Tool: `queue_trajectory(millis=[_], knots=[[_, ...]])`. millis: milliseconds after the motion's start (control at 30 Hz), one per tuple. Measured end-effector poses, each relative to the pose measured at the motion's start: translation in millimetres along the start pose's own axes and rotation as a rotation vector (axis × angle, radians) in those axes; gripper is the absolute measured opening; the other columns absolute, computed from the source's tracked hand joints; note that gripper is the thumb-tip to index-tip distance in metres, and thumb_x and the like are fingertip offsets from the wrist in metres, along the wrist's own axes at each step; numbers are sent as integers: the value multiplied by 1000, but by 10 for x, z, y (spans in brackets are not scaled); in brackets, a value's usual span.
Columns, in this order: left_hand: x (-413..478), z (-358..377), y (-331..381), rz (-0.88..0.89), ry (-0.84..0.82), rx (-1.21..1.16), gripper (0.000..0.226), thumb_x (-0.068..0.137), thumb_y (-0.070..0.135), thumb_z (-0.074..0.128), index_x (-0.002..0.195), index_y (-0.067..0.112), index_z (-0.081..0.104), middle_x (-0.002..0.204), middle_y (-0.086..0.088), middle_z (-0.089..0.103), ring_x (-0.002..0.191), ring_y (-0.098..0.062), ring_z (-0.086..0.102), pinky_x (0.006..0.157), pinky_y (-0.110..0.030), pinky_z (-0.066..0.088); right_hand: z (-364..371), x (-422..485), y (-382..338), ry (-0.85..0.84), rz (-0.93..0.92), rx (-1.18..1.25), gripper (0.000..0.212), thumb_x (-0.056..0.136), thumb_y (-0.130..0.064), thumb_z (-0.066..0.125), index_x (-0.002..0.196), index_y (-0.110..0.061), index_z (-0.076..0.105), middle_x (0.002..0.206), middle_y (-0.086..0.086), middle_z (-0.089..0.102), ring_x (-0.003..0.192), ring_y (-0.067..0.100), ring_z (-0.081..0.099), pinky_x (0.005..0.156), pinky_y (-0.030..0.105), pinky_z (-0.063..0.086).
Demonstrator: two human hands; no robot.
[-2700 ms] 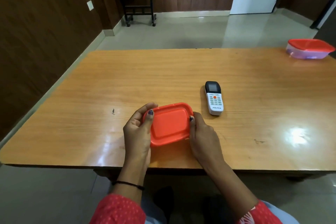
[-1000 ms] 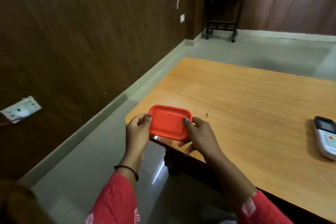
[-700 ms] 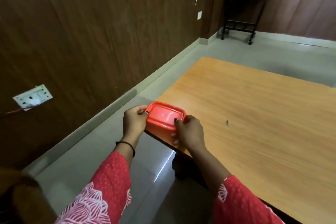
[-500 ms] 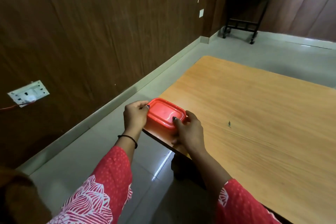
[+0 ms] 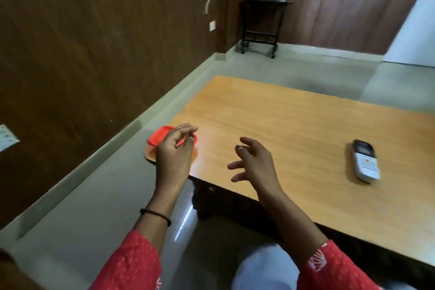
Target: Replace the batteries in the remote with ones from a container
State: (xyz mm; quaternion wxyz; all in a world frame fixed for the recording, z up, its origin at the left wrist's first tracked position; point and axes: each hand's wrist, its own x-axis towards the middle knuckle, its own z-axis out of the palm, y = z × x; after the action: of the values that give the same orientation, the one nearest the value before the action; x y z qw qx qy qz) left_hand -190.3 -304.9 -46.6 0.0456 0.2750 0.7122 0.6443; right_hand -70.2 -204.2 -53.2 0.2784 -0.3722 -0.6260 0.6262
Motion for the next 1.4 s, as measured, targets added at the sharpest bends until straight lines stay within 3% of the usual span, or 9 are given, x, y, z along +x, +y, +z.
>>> queue_trajectory(millis=[200,367,533,733,833,900,967,1100,1400], knots=[[-983,487,609,-29,-346,-143,21,91,13,55,101,26,69,99,11,68,98,-7,63,88,-28,51,-1109,-962,-160,151,-80,8,32,96,-13,48,127,-13,51,112,8,61,71,17,67,49,30,54],[-1584,907,997,-16,-634,-184,18,92,16,56,102,28,66,106,8,69,102,-3,61,86,-19,47,-1918,-1544,-176,303,-136,7,28,96,-13,49,123,-12,56,110,10,64,76,20,67,52,29,55],[-1768,1284,1089,-68,-720,-185,20,92,18,55,106,26,66,105,11,69,100,3,60,82,-14,45,-2465,-1614,-39,399,-79,1,27,95,-18,51,121,-16,57,108,5,64,84,22,67,57,33,56],[-1643,2008,623,-193,-735,-97,23,91,15,56,109,27,64,110,10,67,109,-3,59,95,-21,45,-2863,-871,451,450,69,-199,48,91,-30,57,135,-13,46,113,3,58,84,18,62,51,29,52],[-1389,2482,326,-179,-728,-4,25,90,18,57,113,28,63,114,13,65,113,-2,56,102,-29,44,-2996,-177,699,476,121,-424,72,83,-50,60,140,-13,37,131,6,48,111,24,55,78,37,54],[-1156,2749,172,-110,-722,109,31,91,20,55,120,29,59,125,13,59,123,-5,49,103,-25,40,-3021,283,793,489,116,-550,86,78,-58,61,141,-6,32,137,11,40,125,29,43,97,39,43],[-859,3037,2,17,-737,300,40,92,21,53,131,29,51,141,9,48,137,-10,34,111,-32,32,-3023,739,855,523,133,-638,95,75,-60,63,141,-3,27,138,14,36,129,32,35,102,41,35],[-359,3469,-218,191,-838,636,57,93,28,52,145,24,29,156,2,24,147,-15,7,119,-37,5,-2918,1167,945,643,142,-703,77,77,-36,68,138,-7,32,128,14,42,118,33,40,97,40,35],[-78,3716,-231,154,-985,890,64,94,46,40,149,30,12,160,1,-7,144,-12,-15,116,-38,-9,-3081,1704,789,681,176,-693,69,75,-22,67,136,-9,38,124,14,44,108,28,42,97,41,37]])
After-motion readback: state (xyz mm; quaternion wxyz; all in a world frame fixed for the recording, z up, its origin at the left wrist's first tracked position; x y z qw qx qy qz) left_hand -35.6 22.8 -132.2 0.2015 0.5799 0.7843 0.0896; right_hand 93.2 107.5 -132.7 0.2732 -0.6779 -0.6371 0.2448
